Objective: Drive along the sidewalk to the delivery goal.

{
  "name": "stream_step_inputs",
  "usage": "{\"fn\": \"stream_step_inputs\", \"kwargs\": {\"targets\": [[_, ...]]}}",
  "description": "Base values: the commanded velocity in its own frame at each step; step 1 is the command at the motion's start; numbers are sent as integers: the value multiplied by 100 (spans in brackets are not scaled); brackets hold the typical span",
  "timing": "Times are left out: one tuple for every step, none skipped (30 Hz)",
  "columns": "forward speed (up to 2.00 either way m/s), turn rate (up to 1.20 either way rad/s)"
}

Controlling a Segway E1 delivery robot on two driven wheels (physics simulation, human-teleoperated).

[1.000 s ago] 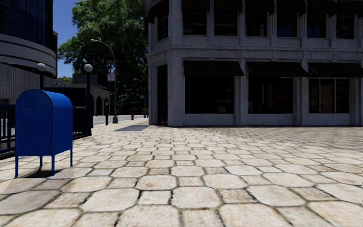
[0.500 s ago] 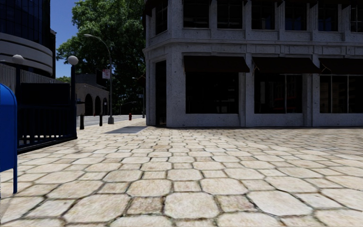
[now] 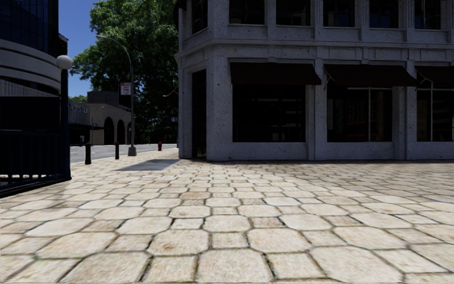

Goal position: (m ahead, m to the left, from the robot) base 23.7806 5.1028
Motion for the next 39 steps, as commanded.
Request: {"fn": "stream_step_inputs", "kwargs": {"targets": [[183, 0], [183, 0], [183, 0], [183, 0], [183, 0], [183, 0], [183, 0], [183, 0], [182, 0], [182, 0], [182, 0], [182, 0], [182, 0], [182, 0], [182, 0], [182, 0], [182, 0], [182, 0], [182, 0], [182, 0], [182, 0], [182, 0], [182, 0], [182, 0], [182, 0], [182, 0], [182, 0], [182, 0], [200, 0], [200, 0], [200, 0], [200, 0], [200, 0], [200, 0], [200, 0], [200, 0], [200, 0], [200, 0], [200, 0]]}}
